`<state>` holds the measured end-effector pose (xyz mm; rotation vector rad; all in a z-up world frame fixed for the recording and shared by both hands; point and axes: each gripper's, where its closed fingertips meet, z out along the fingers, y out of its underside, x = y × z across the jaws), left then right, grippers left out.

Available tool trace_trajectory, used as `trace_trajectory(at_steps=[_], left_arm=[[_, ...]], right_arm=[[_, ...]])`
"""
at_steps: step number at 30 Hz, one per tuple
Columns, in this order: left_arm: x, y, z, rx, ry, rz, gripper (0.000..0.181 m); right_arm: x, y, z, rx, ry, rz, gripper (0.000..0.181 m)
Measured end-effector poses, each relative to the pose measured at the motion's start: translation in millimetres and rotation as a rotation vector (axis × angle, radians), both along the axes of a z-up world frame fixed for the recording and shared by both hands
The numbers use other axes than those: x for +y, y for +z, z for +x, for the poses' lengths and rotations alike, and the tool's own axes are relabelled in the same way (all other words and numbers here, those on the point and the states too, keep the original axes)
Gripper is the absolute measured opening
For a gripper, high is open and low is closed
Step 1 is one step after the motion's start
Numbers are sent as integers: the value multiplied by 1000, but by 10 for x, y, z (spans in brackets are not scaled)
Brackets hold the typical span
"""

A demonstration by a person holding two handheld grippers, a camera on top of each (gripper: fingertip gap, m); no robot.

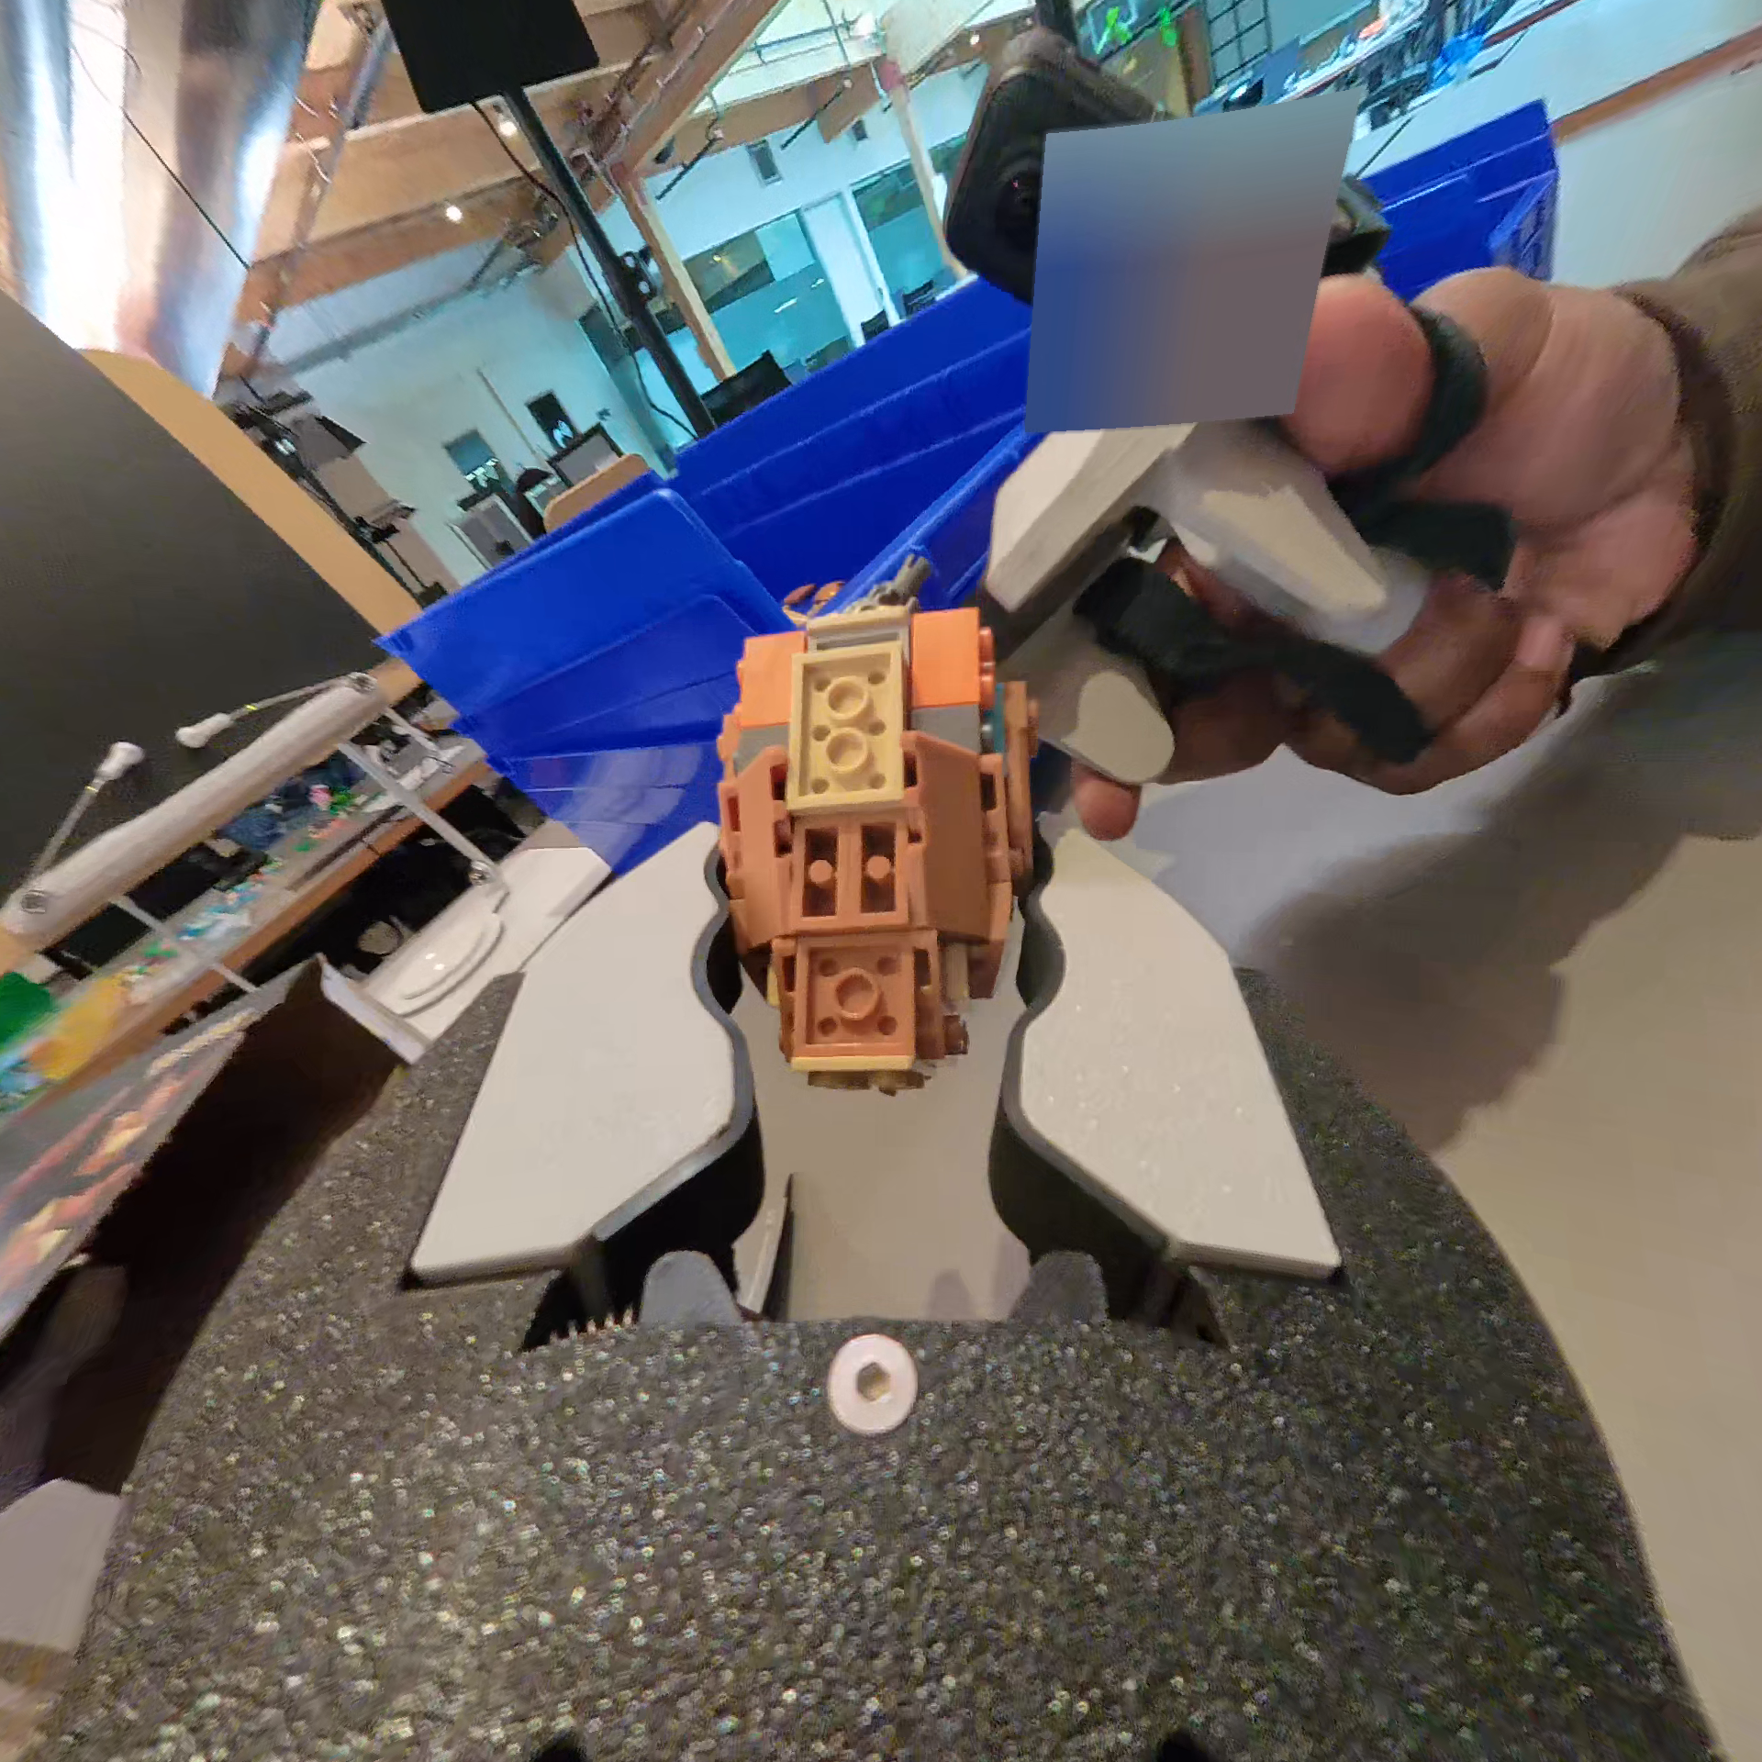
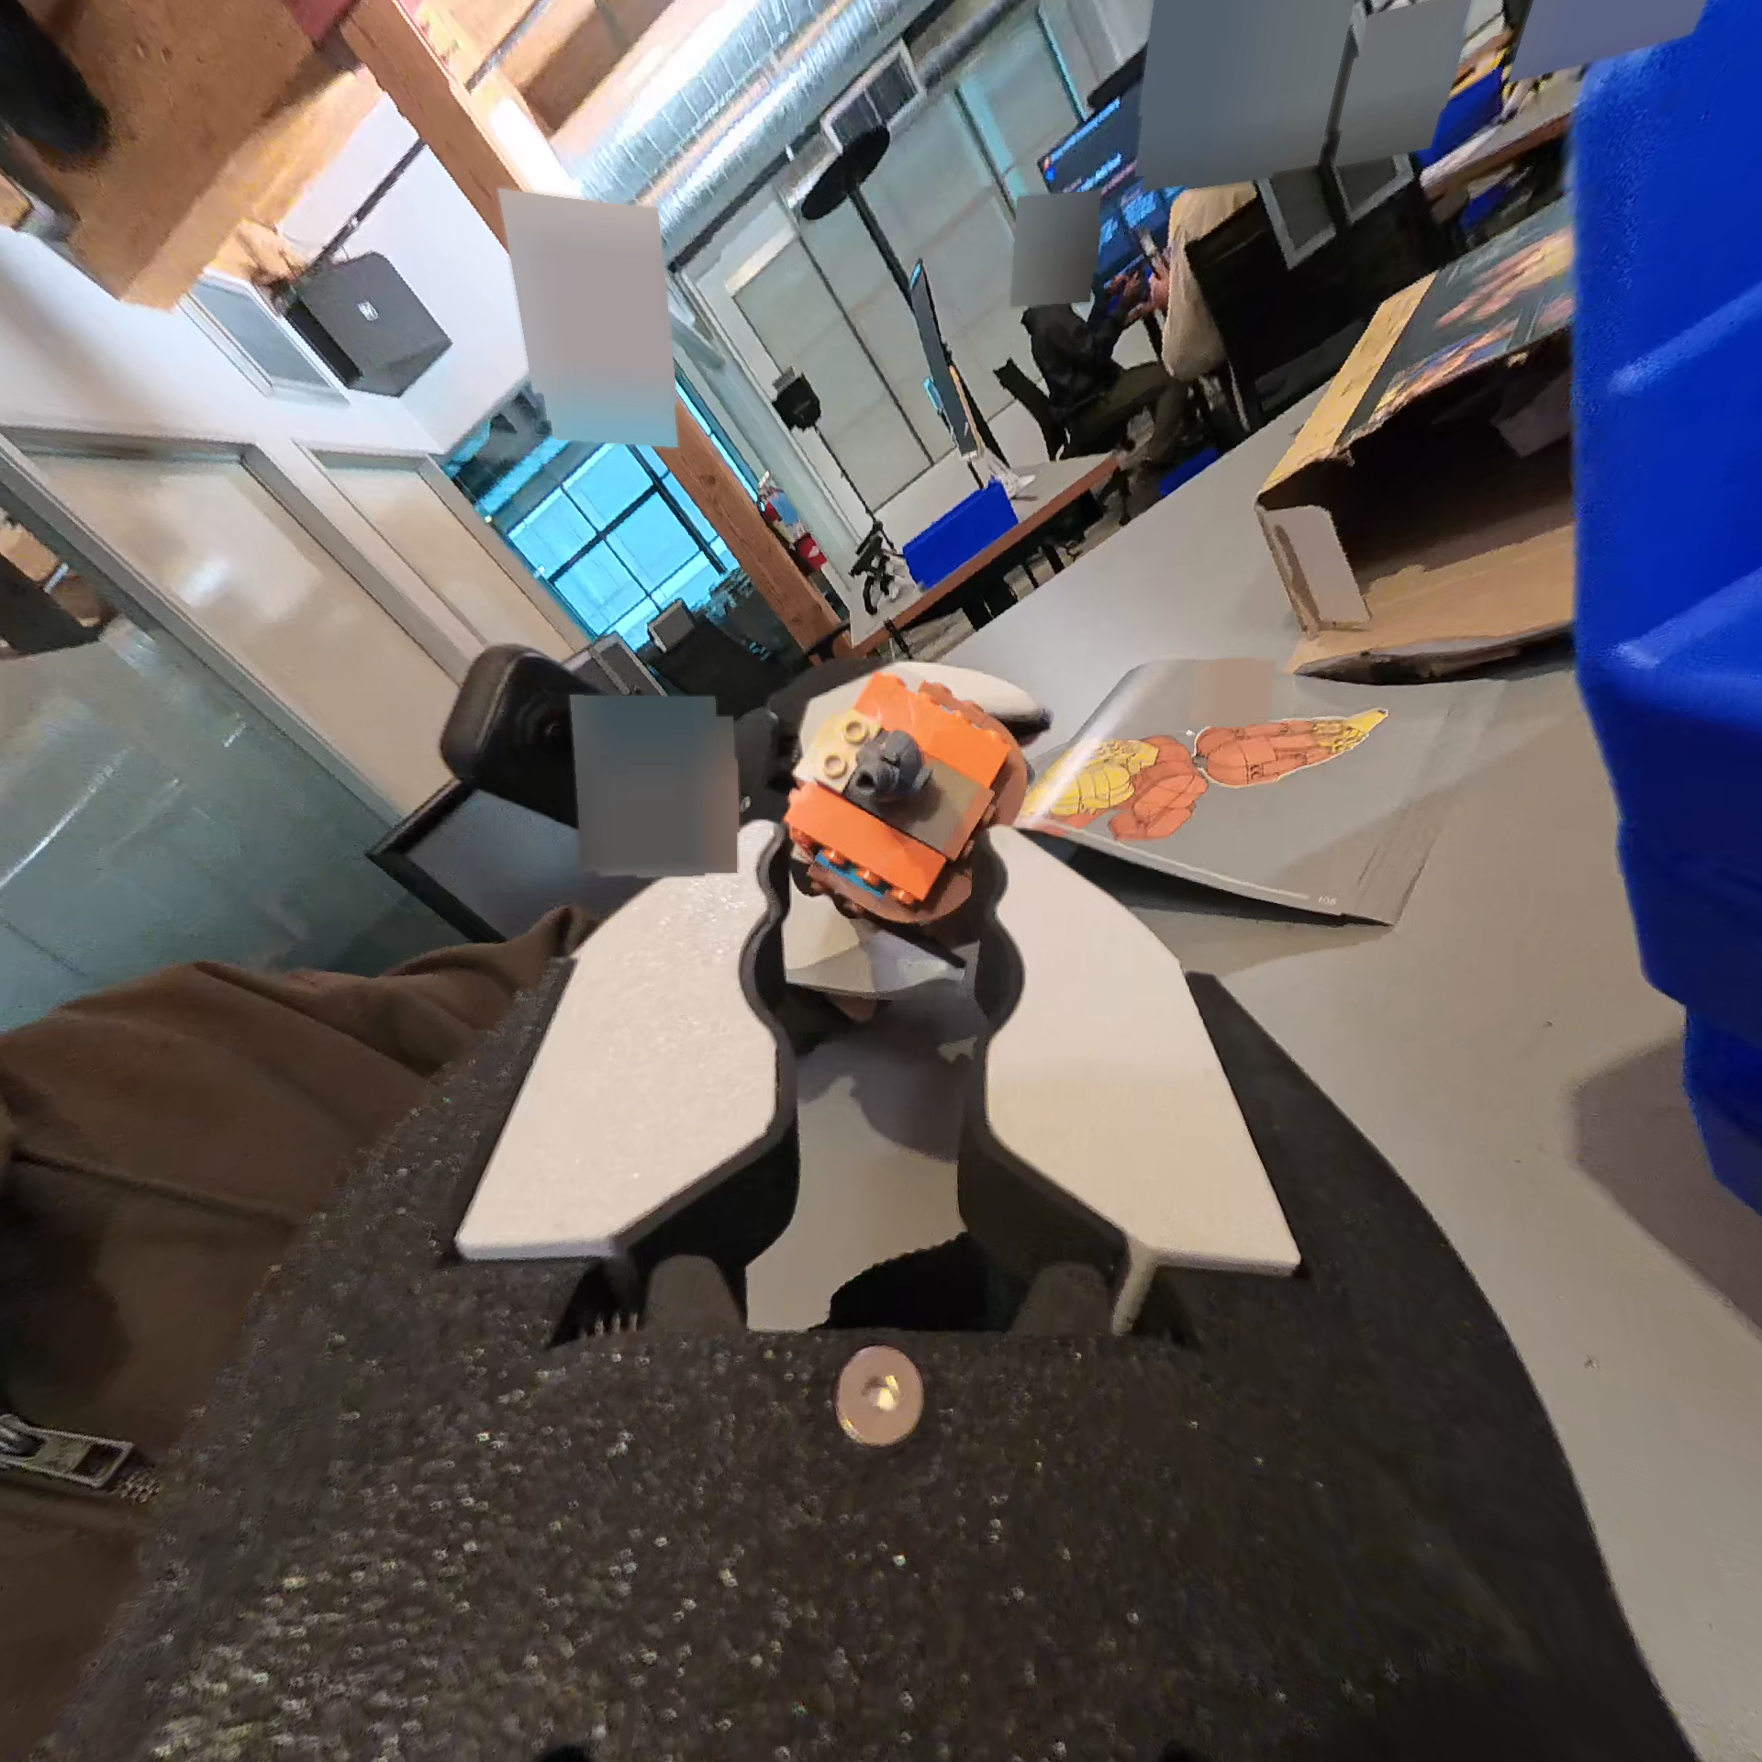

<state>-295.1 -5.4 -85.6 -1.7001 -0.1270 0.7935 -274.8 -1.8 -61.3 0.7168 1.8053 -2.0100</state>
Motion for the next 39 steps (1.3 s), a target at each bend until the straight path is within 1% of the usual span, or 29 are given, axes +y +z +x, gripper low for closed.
trace_trajectory(at_steps=[3, 5, 8, 10, 13, 17, 19, 20, 22, 24, 27, 31, 39], left_arm=[[10, -33, 5, -71, -33, 20, 56], [18, -42, 21, -133, -70, 46, 56], [24, -40, 61, -247, -141, 98, 56], [28, -33, 105, -337, -205, 137, 56], [23, -16, 163, -446, -283, 180, 56], [31, -50, 235, -540, -350, 171, 56], [50, -91, 297, -600, -396, 154, 56], [62, -115, 327, -629, -417, 146, 56], [83, -191, 385, -675, -446, 107, 56], [106, -289, 441, -695, -459, 44, 56], [142, -396, 526, -721, -484, -20, 57], [152, -476, 554, -743, -485, -60, 57], [160, -546, 563, -750, -472, -98, 57]], right_arm=[[66, 81, -35, 10, -23, -39, 37], [95, 97, -52, 52, -47, -23, 37], [124, 62, -80, 231, -114, 91, 36], [158, 32, -95, 442, -179, 222, 37], [227, 59, -64, 837, -272, 408, 38], [261, -51, 55, 1407, -297, 697, 42], [245, -130, 120, 1618, -279, 790, 41], [230, -156, 145, 1687, -274, 815, 41], [198, -170, 176, 1762, -276, 837, 40], [179, -168, 209, 1801, -272, 839, 39], [154, -236, 289, 1810, -199, 825, 38], [124, -330, 343, 1827, -135, 847, 37], [129, -433, 378, 1853, -68, 905, 36]])
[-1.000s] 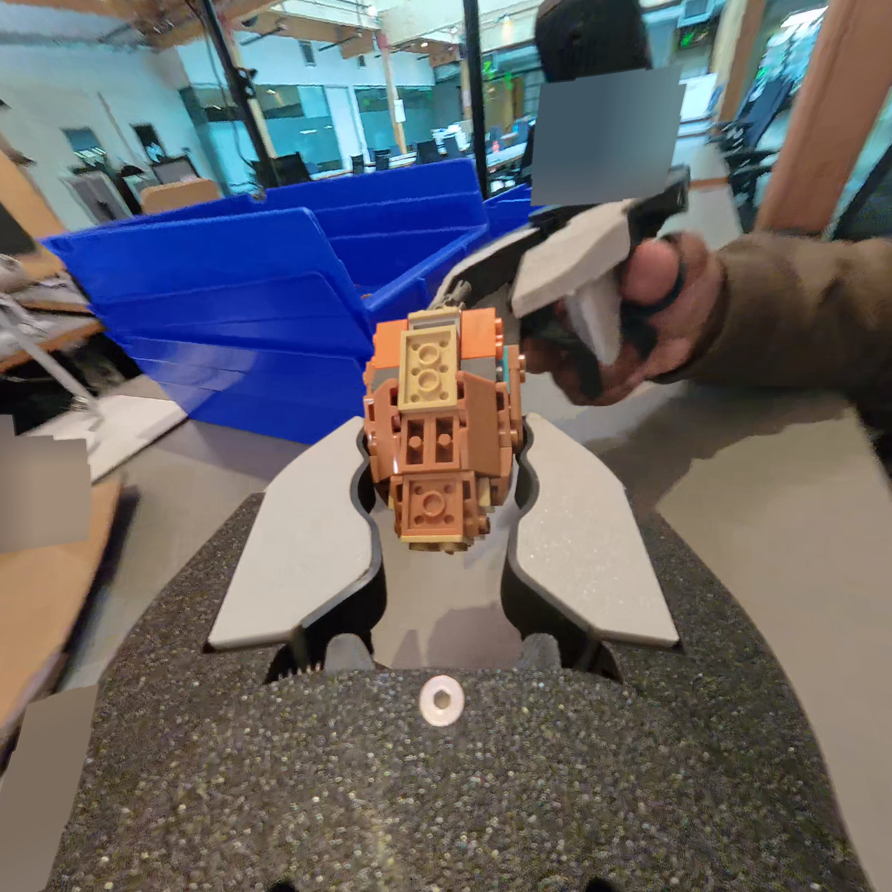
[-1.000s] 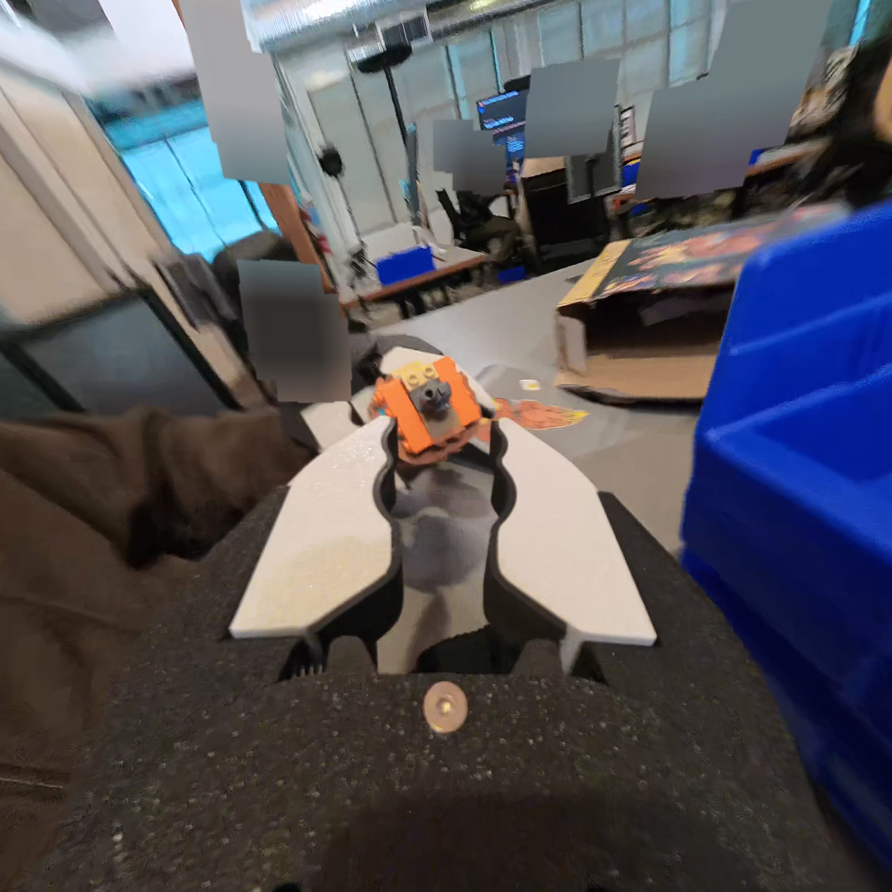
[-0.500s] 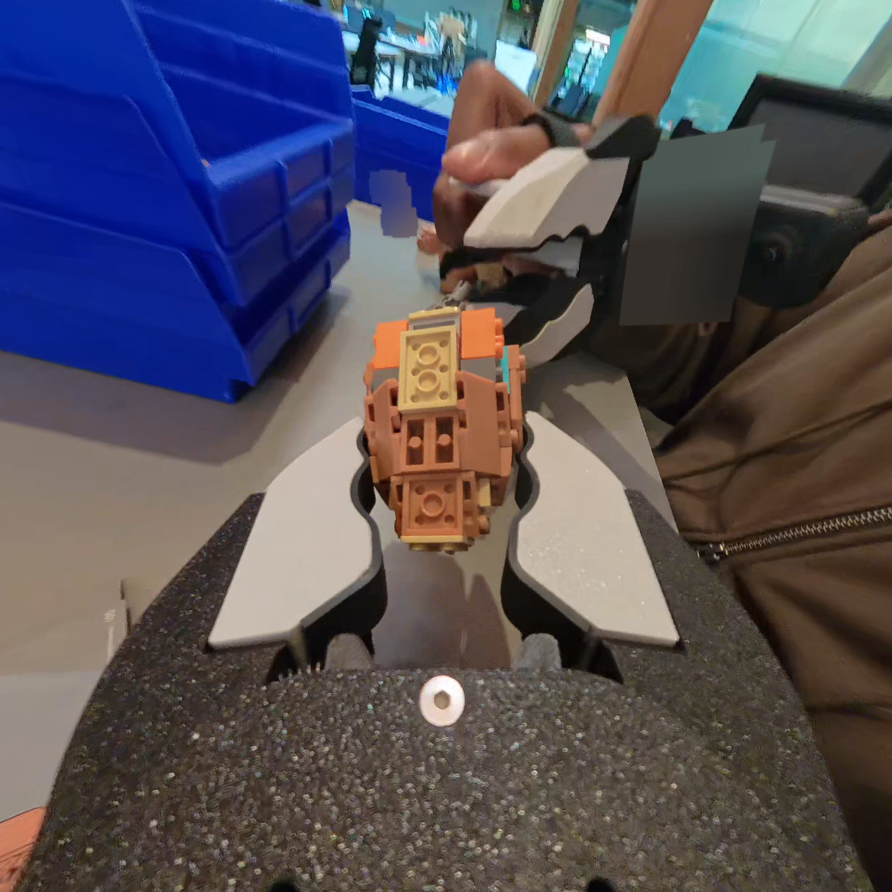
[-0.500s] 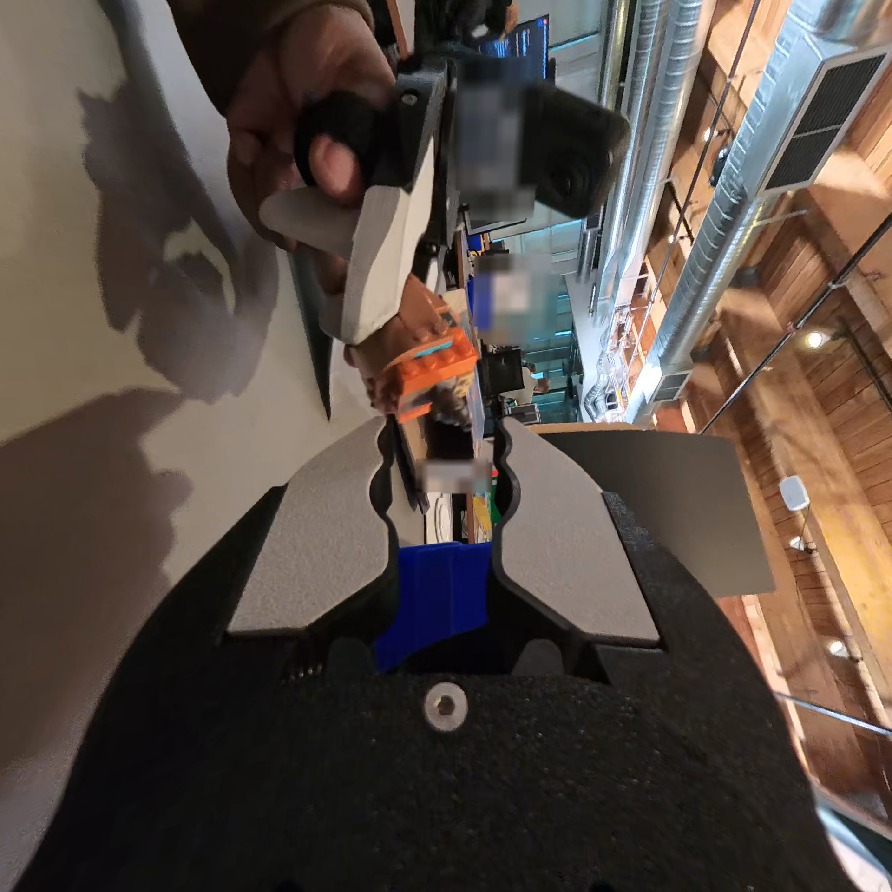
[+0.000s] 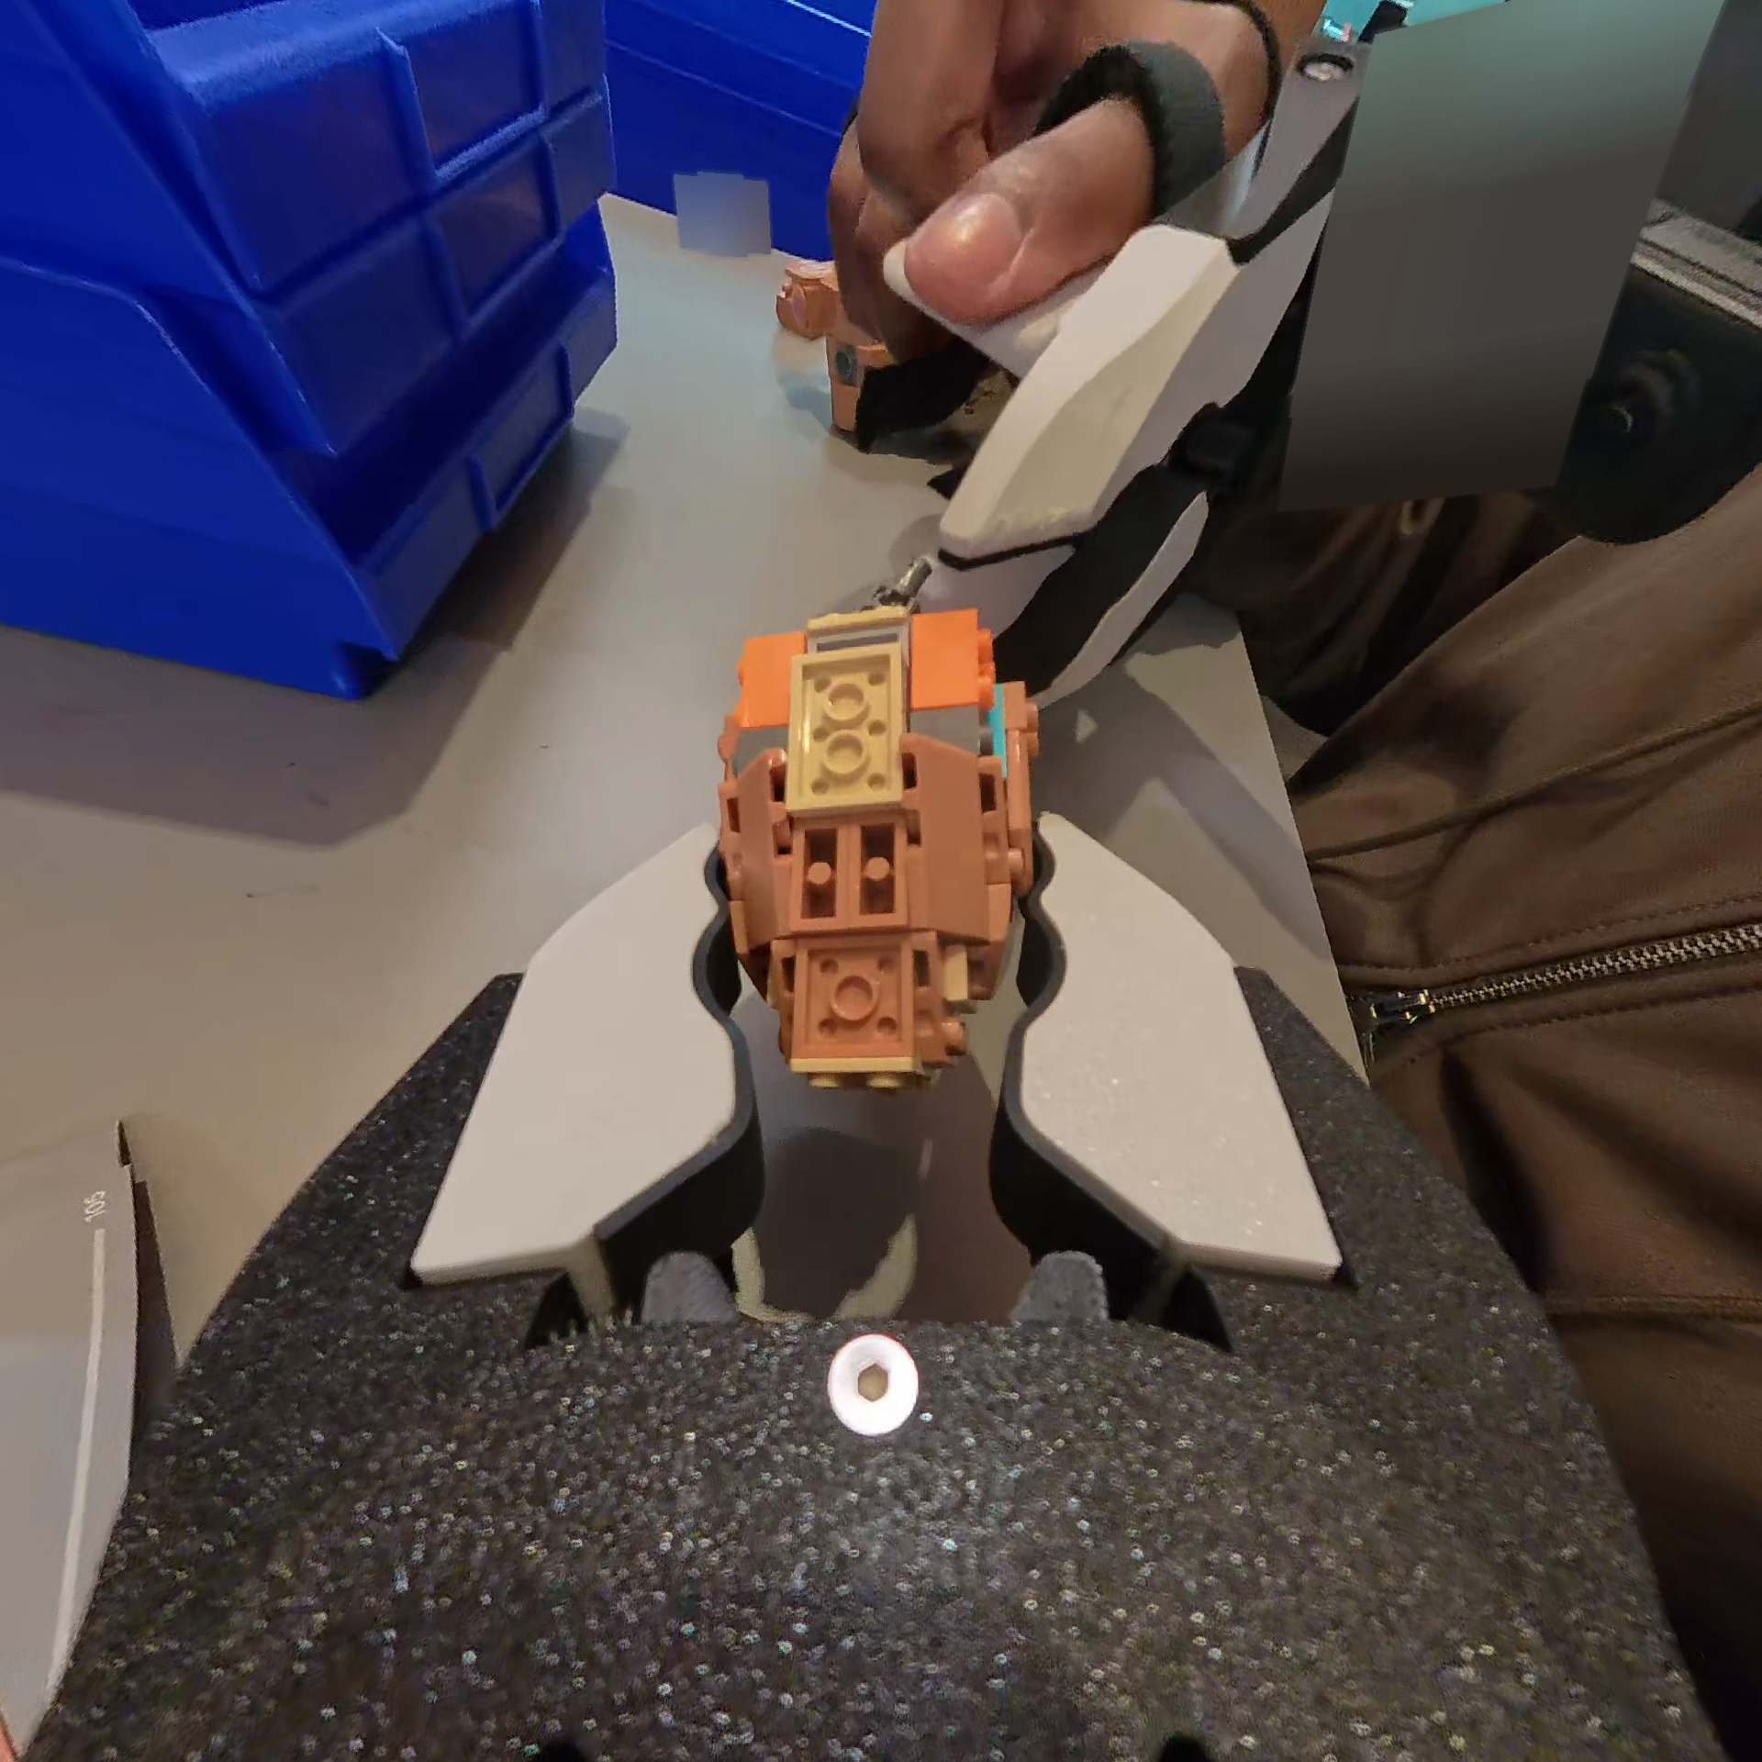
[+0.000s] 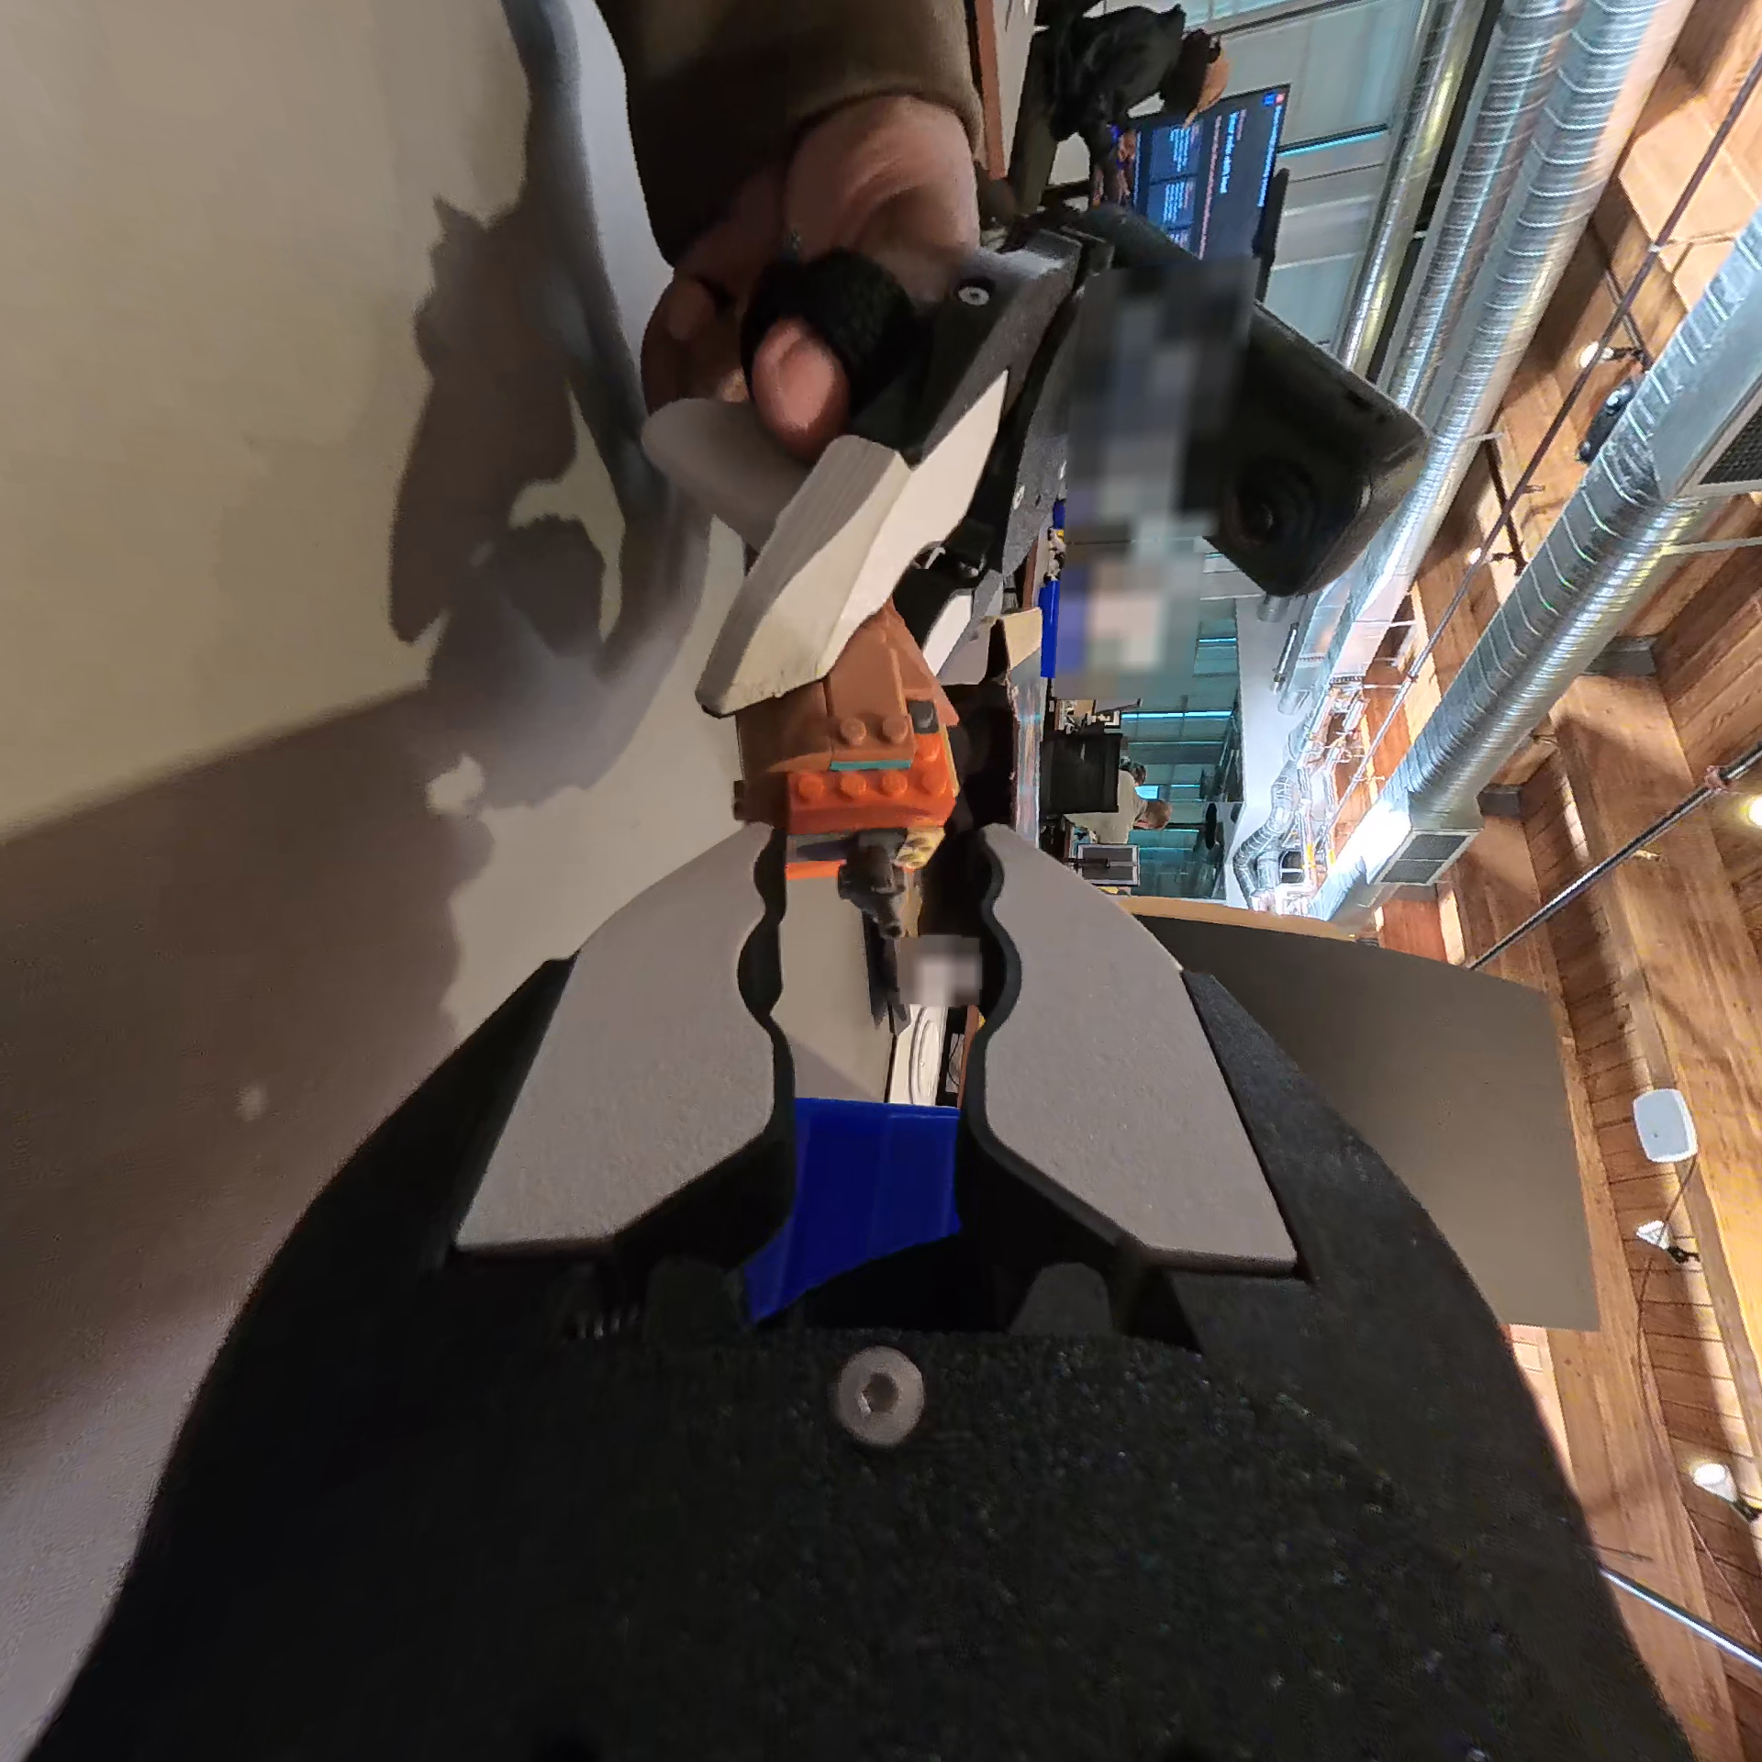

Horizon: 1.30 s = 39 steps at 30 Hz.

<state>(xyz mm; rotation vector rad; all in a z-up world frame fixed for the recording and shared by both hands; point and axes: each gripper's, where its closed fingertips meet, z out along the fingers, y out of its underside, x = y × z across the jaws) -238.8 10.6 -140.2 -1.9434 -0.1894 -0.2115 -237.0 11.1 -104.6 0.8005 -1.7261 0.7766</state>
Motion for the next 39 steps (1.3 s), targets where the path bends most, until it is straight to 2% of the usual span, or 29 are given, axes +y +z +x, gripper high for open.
trace_trajectory(at_steps=[7, 14, 16, 27, 33, 39], left_arm=[[18, -40, 36, 5, -18, -22, 57], [20, -261, 82, 72, -47, -153, 57], [14, -302, 67, 97, -39, -179, 57], [24, 23, 11, 64, 6, 6, 57], [-4, 321, -33, 19, 40, 175, 56], [6, 317, -47, 37, 48, 184, 56]], right_arm=[[-36, -51, 39, 1, 12, 23, 38], [-62, -278, 74, -53, 18, 122, 45], [-62, -359, 73, -64, 9, 155, 40], [-64, -100, 3, -96, -66, 17, 40], [-96, 151, -23, -116, -96, -147, 34], [-89, 150, -35, -114, -92, -150, 34]])
